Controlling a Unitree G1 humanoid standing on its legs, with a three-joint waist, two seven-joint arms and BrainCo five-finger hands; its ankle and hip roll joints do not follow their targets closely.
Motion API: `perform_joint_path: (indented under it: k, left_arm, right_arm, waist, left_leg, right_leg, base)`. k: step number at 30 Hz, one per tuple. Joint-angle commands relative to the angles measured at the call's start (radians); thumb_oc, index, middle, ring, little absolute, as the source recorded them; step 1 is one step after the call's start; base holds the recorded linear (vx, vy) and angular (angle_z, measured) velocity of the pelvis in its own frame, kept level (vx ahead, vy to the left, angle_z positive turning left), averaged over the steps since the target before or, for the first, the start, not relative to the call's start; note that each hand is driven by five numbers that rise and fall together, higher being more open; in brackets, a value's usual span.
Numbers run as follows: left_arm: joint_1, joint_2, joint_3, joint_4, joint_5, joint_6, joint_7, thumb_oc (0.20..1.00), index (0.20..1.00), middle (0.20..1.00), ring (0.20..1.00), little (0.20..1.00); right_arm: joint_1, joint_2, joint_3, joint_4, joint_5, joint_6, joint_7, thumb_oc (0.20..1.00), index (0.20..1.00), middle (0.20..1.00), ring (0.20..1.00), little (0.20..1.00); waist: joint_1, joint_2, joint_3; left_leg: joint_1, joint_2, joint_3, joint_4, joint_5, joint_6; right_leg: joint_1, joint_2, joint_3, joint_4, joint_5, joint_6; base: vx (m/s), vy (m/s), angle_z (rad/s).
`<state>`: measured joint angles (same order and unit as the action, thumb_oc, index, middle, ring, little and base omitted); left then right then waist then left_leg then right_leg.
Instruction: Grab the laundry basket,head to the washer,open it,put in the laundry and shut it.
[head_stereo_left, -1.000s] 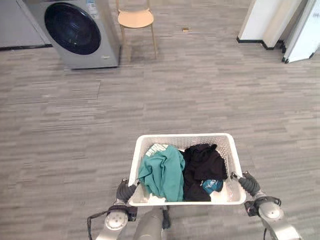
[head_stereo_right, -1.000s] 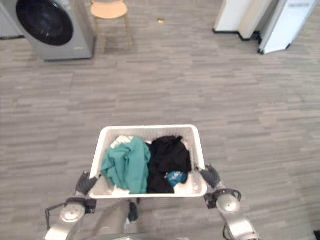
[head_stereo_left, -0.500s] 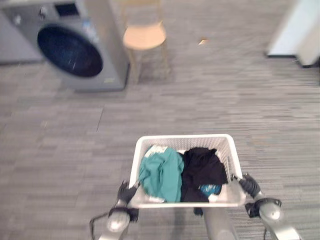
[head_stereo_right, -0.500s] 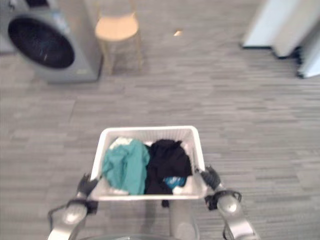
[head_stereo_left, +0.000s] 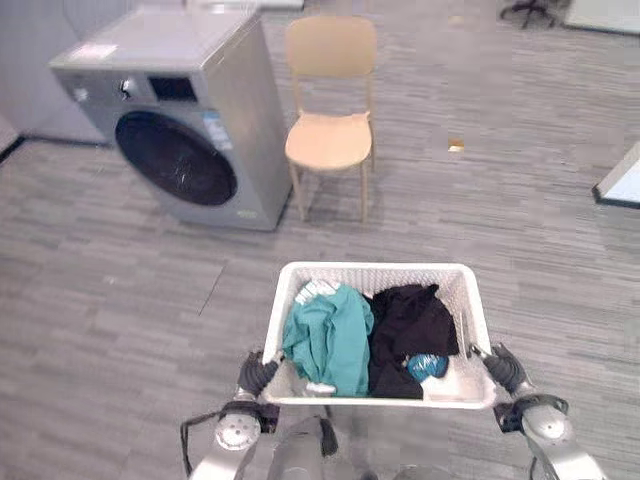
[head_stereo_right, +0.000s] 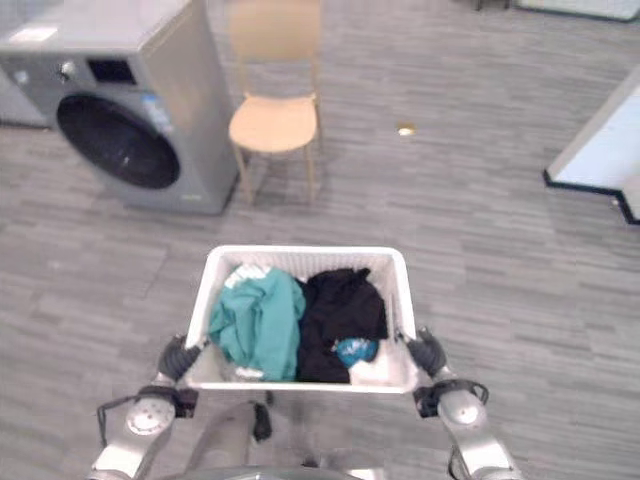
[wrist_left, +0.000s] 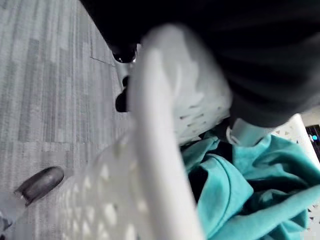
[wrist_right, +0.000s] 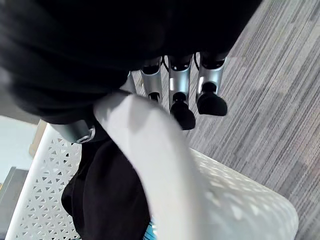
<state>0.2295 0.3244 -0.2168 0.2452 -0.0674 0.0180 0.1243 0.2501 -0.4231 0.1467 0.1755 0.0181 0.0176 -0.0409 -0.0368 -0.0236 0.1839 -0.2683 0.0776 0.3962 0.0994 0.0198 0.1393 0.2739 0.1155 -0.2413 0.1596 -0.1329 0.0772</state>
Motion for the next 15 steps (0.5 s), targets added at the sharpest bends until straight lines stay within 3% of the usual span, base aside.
perform_joint_path:
  k: [1, 3, 5, 7, 9, 11, 12, 14, 15]
  left_arm:
    - [-0.087, 0.014, 0.051, -0.099, -0.059, -0.078, -0.028, 0.2, 0.2, 0.2, 0.2, 0.2]
    - [-0.088, 0.02, 0.047, -0.1, -0.06, -0.078, -0.031, 0.2, 0.2, 0.2, 0.2, 0.2]
    - [-0.093, 0.031, 0.035, -0.092, -0.062, -0.078, -0.034, 0.2, 0.2, 0.2, 0.2, 0.2]
    - [-0.105, 0.048, 0.025, -0.088, -0.058, -0.08, -0.026, 0.2, 0.2, 0.2, 0.2, 0.2]
    - [-0.105, 0.062, 0.025, -0.088, -0.058, -0.083, -0.022, 0.2, 0.2, 0.2, 0.2, 0.2]
    - [-0.114, 0.072, 0.029, -0.083, -0.06, -0.082, -0.011, 0.2, 0.2, 0.2, 0.2, 0.2]
    - [-0.115, 0.071, 0.026, -0.082, -0.061, -0.083, -0.011, 0.2, 0.2, 0.2, 0.2, 0.2]
    - [-0.119, 0.071, 0.033, -0.083, -0.062, -0.082, -0.014, 0.2, 0.2, 0.2, 0.2, 0.2]
    - [-0.119, 0.071, 0.033, -0.083, -0.062, -0.082, -0.014, 0.2, 0.2, 0.2, 0.2, 0.2]
  right_arm:
    - [-0.103, -0.018, -0.094, -0.108, 0.088, -0.094, 0.005, 0.2, 0.2, 0.2, 0.2, 0.2]
    - [-0.101, -0.007, -0.09, -0.106, 0.085, -0.091, 0.01, 0.2, 0.2, 0.2, 0.2, 0.2]
    - [-0.106, 0.003, -0.085, -0.1, 0.072, -0.088, 0.01, 0.2, 0.2, 0.2, 0.2, 0.2]
    - [-0.113, 0.012, -0.072, -0.097, 0.065, -0.088, 0.011, 0.2, 0.2, 0.2, 0.2, 0.2]
    - [-0.129, 0.02, -0.057, -0.099, 0.058, -0.094, 0.012, 0.2, 0.2, 0.2, 0.2, 0.2]
    - [-0.157, 0.024, -0.032, -0.1, 0.049, -0.09, 0.023, 0.2, 0.2, 0.2, 0.2, 0.2]
    - [-0.165, 0.024, -0.027, -0.098, 0.053, -0.09, 0.024, 0.2, 0.2, 0.2, 0.2, 0.2]
    - [-0.171, 0.02, -0.029, -0.093, 0.062, -0.085, 0.028, 0.2, 0.2, 0.2, 0.2, 0.2]
    - [-0.171, 0.02, -0.029, -0.093, 0.062, -0.085, 0.028, 0.2, 0.2, 0.2, 0.2, 0.2]
  waist:
    - [0.006, 0.018, 0.009]
    - [0.012, 0.015, -0.003]
    - [0.014, -0.007, -0.016]
    - [0.02, -0.03, -0.021]
    - [0.021, -0.039, -0.024]
    - [0.01, -0.034, -0.011]
    - [-0.002, -0.028, -0.003]
    - [-0.02, -0.022, 0.024]
    - [-0.02, -0.022, 0.025]
  left_leg:
    - [0.11, 0.203, -0.064, -0.163, 0.171, -0.288]
    - [0.092, 0.203, -0.078, -0.114, 0.167, -0.283]
    - [0.065, 0.177, -0.077, -0.009, 0.123, -0.268]
    - [0.049, 0.128, -0.08, 0.052, 0.06, -0.229]
    - [0.066, 0.091, -0.068, 0.058, 0.004, -0.192]
    - [0.142, 0.046, -0.052, 0.03, -0.045, -0.156]
    - [0.183, 0.024, -0.063, 0.014, -0.073, -0.161]
    - [0.221, 0.007, -0.063, -0.009, -0.067, -0.151]
    - [0.221, 0.007, -0.064, -0.009, -0.067, -0.151]
  right_leg:
    - [-0.122, -0.224, -0.022, -0.016, -0.111, 0.04]
    - [-0.084, -0.244, -0.004, -0.015, -0.123, 0.053]
    - [-0.076, -0.294, 0.007, 0.005, -0.1, 0.077]
    - [-0.109, -0.348, 0.039, 0.084, -0.019, 0.1]
    - [-0.183, -0.378, 0.074, 0.19, 0.066, 0.1]
    - [-0.305, -0.355, 0.074, 0.235, 0.094, 0.08]
    - [-0.354, -0.323, 0.064, 0.23, 0.05, 0.074]
    - [-0.418, -0.277, 0.028, 0.179, 0.045, 0.068]
    - [-0.417, -0.277, 0.028, 0.179, 0.045, 0.068]
  base:
    - [0.34, 0.146, -1.18]
    - [0.54, 0.239, -0.71]
    - [0.48, 0.268, -0.25]
    - [0.39, 0.307, 0.07]
    - [0.28, 0.273, 0.28]
    - [0.41, 0.3, 0.19]
    - [0.39, 0.241, -0.17]
    - [0.19, 0.089, -0.14]
    - [0.23, 0.031, 0.05]
